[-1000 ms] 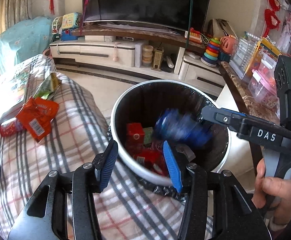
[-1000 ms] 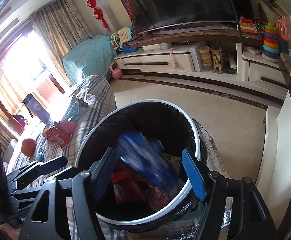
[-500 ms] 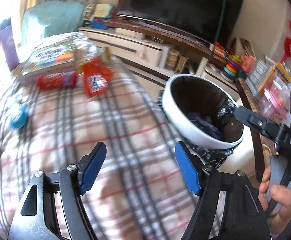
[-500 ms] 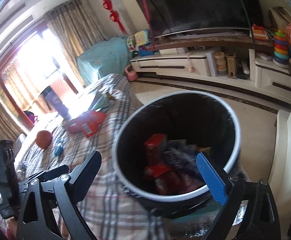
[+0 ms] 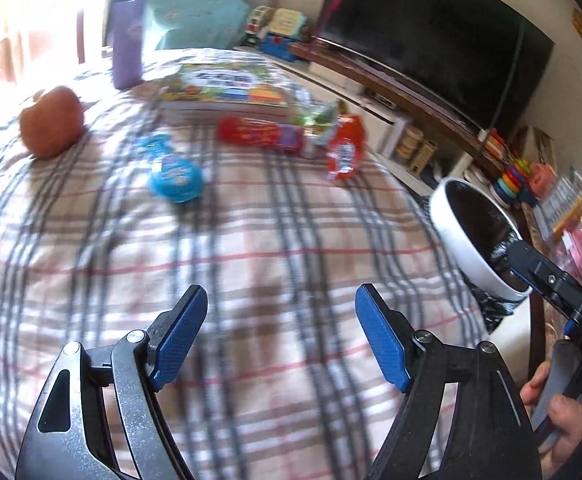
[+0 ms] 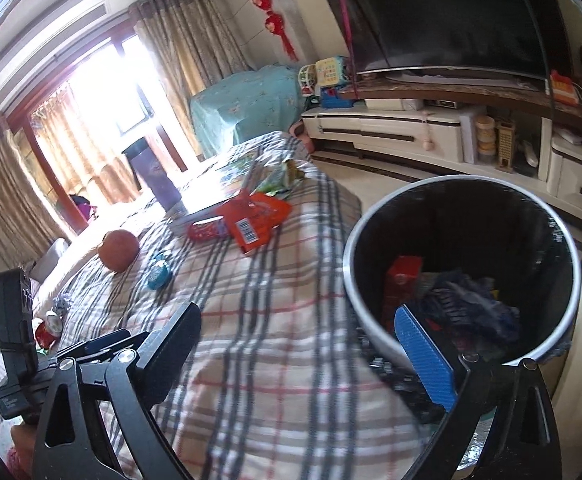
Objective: Collect trash
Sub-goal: 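Move both open grippers back over the bed toward the remaining snacks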
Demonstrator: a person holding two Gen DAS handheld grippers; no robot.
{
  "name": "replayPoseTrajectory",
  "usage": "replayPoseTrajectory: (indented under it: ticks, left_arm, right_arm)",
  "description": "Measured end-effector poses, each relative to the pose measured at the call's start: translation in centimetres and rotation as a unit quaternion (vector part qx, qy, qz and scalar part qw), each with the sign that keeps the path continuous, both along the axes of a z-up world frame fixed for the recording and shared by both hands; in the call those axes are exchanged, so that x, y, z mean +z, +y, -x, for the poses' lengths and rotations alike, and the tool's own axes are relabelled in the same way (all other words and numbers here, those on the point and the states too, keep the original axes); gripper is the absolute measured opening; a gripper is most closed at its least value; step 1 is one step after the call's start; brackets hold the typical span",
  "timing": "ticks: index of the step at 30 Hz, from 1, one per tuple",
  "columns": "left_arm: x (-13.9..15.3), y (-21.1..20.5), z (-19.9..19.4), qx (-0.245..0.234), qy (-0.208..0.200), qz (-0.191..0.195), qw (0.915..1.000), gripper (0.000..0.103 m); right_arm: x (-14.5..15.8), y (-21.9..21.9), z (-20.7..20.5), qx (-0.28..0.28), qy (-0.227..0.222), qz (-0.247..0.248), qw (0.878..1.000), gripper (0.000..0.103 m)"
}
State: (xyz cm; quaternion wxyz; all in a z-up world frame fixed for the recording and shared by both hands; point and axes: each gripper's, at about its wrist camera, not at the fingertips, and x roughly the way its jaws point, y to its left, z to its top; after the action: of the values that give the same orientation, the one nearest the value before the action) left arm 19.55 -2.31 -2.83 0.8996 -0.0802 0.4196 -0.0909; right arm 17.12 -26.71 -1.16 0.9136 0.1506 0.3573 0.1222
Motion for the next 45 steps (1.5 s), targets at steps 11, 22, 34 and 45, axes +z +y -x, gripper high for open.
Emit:
replayPoseTrajectory:
  ticks: [11,22,34,45]
  left_arm:
    - [-1.4,4.7,-0.3,0.047,0.018,0.01,0.9987,0.08]
    - [-2.0,5.9,-2.5,0.06,0.032,0.008,0.9976,0.08]
    - [-2.1,6.3,-8.9,0.074,0.03,-0.017,0.9966,0.085]
    - [-2.9,6.0,-11.8,0.081,0.017,-0.04,0.9957,0.085]
  right_arm:
    - [-0.6,4.1,-1.2,0.023,-0.014,-0.001,1.0,0.098]
    - [-2.0,6.1,-4.1,0.038,-0.01,0.015,0.999,0.098]
    - [-3.2,7.4,-10.2,0.051,0.021,0.016,0.998,0.098]
    - [-4.1,7.2,-13.6,0.034,0.03,0.016,0.999,0.094]
